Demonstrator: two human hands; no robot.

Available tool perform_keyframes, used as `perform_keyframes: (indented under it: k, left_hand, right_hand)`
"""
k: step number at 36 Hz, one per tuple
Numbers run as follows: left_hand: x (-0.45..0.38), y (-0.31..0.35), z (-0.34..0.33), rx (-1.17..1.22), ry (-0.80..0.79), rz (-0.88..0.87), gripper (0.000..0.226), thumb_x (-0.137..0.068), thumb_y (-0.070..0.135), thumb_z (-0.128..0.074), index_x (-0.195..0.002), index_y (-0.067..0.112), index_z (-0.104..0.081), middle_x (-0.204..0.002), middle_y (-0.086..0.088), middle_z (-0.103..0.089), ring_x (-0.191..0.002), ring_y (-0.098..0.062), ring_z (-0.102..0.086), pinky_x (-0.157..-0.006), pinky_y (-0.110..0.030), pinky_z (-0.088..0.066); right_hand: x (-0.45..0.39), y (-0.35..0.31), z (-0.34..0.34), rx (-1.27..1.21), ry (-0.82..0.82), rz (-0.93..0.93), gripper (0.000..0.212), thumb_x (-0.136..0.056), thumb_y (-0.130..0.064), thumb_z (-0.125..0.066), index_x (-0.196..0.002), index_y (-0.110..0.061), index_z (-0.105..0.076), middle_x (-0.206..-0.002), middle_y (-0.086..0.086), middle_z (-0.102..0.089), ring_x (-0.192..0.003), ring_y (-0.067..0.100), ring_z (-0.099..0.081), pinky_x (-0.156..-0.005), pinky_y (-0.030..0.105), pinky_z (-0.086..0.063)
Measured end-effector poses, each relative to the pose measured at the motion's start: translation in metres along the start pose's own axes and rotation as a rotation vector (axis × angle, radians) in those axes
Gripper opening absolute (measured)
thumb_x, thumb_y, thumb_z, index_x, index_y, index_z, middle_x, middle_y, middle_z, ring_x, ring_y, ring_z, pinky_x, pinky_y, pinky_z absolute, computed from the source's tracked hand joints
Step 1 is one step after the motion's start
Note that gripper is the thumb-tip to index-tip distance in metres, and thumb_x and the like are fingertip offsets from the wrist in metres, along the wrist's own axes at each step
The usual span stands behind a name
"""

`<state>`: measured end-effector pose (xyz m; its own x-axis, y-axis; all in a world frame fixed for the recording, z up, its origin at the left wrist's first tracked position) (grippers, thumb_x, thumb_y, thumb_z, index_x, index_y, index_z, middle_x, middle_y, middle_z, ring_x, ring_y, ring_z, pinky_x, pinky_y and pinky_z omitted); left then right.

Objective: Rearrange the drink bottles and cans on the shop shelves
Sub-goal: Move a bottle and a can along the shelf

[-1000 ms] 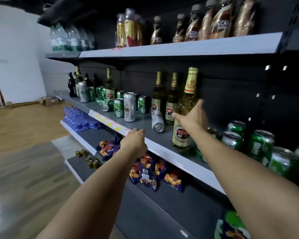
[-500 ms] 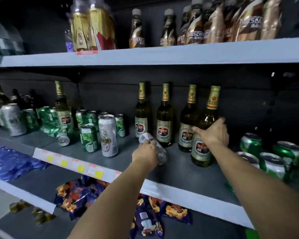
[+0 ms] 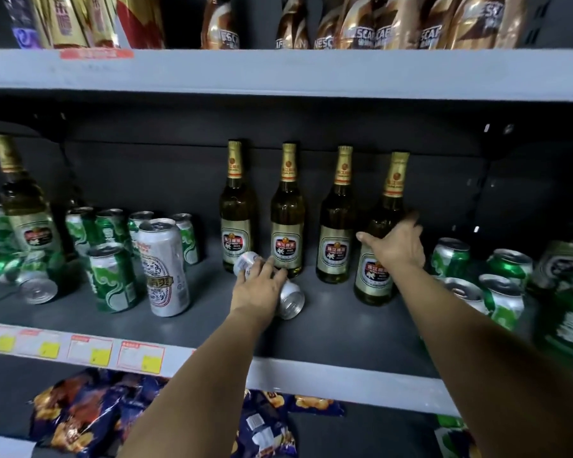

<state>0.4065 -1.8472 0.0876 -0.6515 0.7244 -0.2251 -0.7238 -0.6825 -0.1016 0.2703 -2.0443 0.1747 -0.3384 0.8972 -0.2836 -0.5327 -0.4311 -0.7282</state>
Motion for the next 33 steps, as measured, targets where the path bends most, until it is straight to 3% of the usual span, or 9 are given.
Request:
perform_keyframes:
  k: [3, 6, 9, 13, 18, 23, 25, 30, 33]
  left_hand:
    - [-0.001, -0.001, 0.003, 0.016, 0.047, -0.039, 0.066, -0.088, 0.027, -0.059, -0.145, 0.028, -0.025, -0.157, 0.002, -0.017, -0.146, -0.025, -0.010, -0.117, -0.050, -0.013]
    - [0.000, 0.002, 0.019, 0.198, 0.131, 0.005, 0.063, -0.079, 0.036, -0.066, -0.134, 0.025, -0.037, -0.143, 0.002, -0.040, -0.136, -0.024, -0.034, -0.106, -0.040, -0.033]
    - [0.000, -0.001, 0.045, 0.541, 0.263, 0.210, 0.055, -0.075, 0.045, -0.069, -0.122, 0.026, -0.048, -0.119, 0.000, -0.058, -0.112, -0.025, -0.056, -0.081, -0.034, -0.044]
    - [-0.004, -0.009, 0.059, 0.971, 0.290, 0.446, 0.053, -0.073, 0.047, -0.074, -0.115, 0.020, -0.056, -0.111, -0.003, -0.065, -0.107, -0.026, -0.059, -0.084, -0.032, -0.047]
    - [0.000, -0.020, 0.057, 1.117, 0.258, 0.526, 0.053, -0.070, 0.051, -0.076, -0.108, 0.017, -0.062, -0.102, -0.002, -0.068, -0.097, -0.022, -0.063, -0.083, -0.033, -0.052]
    - [0.009, -0.039, 0.052, 1.054, 0.235, 0.473, 0.059, -0.072, 0.051, -0.074, -0.118, 0.017, -0.058, -0.114, -0.003, -0.066, -0.108, -0.021, -0.060, -0.078, -0.026, -0.044]
    - [0.014, -0.053, 0.057, 0.949, 0.306, 0.421, 0.069, -0.073, 0.057, -0.070, -0.126, 0.018, -0.050, -0.123, -0.003, -0.060, -0.117, -0.023, -0.054, -0.089, -0.032, -0.046]
    - [0.037, -0.112, 0.096, 0.484, 0.902, 0.406, 0.069, -0.075, 0.048, -0.066, -0.130, 0.009, -0.050, -0.122, -0.014, -0.054, -0.114, -0.033, -0.049, -0.094, -0.043, -0.039]
    - [0.035, -0.152, 0.098, 0.356, 0.819, 0.503, 0.085, -0.071, 0.052, -0.072, -0.138, 0.012, -0.041, -0.138, -0.016, -0.043, -0.127, -0.035, -0.039, -0.105, -0.046, -0.030]
  right_hand:
    - [0.014, -0.007, 0.012, 0.176, 0.289, 0.160, 0.079, -0.081, -0.058, -0.062, -0.130, 0.000, -0.041, -0.128, 0.022, -0.049, -0.123, 0.038, -0.041, -0.103, 0.049, -0.035]
    - [0.044, -0.027, 0.015, 0.187, 0.499, 0.535, 0.042, -0.085, -0.033, -0.054, -0.115, -0.003, -0.053, -0.109, 0.017, -0.057, -0.105, 0.035, -0.050, -0.092, 0.047, -0.037]
    - [0.060, -0.039, -0.007, 0.148, 0.184, 0.680, 0.052, -0.078, -0.013, -0.057, -0.129, -0.011, -0.046, -0.123, 0.008, -0.055, -0.115, 0.030, -0.049, -0.093, 0.042, -0.037]
    - [0.072, -0.037, -0.055, 0.030, -0.388, 0.475, 0.083, -0.077, -0.016, -0.065, -0.146, -0.019, -0.019, -0.146, 0.006, -0.039, -0.132, 0.028, -0.041, -0.103, 0.038, -0.038]
    - [0.091, -0.052, -0.098, -0.114, -0.600, 0.341, 0.116, -0.065, -0.040, -0.082, -0.150, -0.021, -0.007, -0.146, 0.009, -0.041, -0.130, 0.030, -0.044, -0.105, 0.042, -0.039]
    - [0.104, -0.075, -0.113, -0.065, -0.435, 0.341, 0.048, -0.080, -0.023, -0.065, -0.122, -0.019, -0.042, -0.123, 0.011, -0.060, -0.109, 0.034, -0.058, -0.084, 0.039, -0.050]
    - [0.110, -0.084, -0.119, -0.078, -0.409, 0.346, 0.048, -0.081, -0.024, -0.065, -0.123, -0.019, -0.043, -0.122, 0.012, -0.061, -0.111, 0.035, -0.057, -0.085, 0.038, -0.049]
    - [0.119, -0.112, -0.136, -0.175, -0.360, 0.276, 0.066, -0.068, -0.038, -0.082, -0.118, -0.015, -0.045, -0.119, 0.011, -0.062, -0.109, 0.032, -0.059, -0.089, 0.042, -0.049]
    - [0.120, -0.126, -0.147, -0.162, -0.333, 0.238, 0.066, -0.066, -0.038, -0.084, -0.113, -0.014, -0.045, -0.118, 0.010, -0.062, -0.109, 0.031, -0.058, -0.089, 0.043, -0.048]
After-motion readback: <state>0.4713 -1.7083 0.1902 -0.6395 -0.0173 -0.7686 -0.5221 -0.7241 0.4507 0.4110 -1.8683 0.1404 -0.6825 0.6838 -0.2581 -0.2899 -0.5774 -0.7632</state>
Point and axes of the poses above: each hand's wrist, its own x-axis away from the middle knuckle, its own z-axis out of the back of the hand, y = z × x, the point moved 4 cm from there along -x, towards the middle knuckle
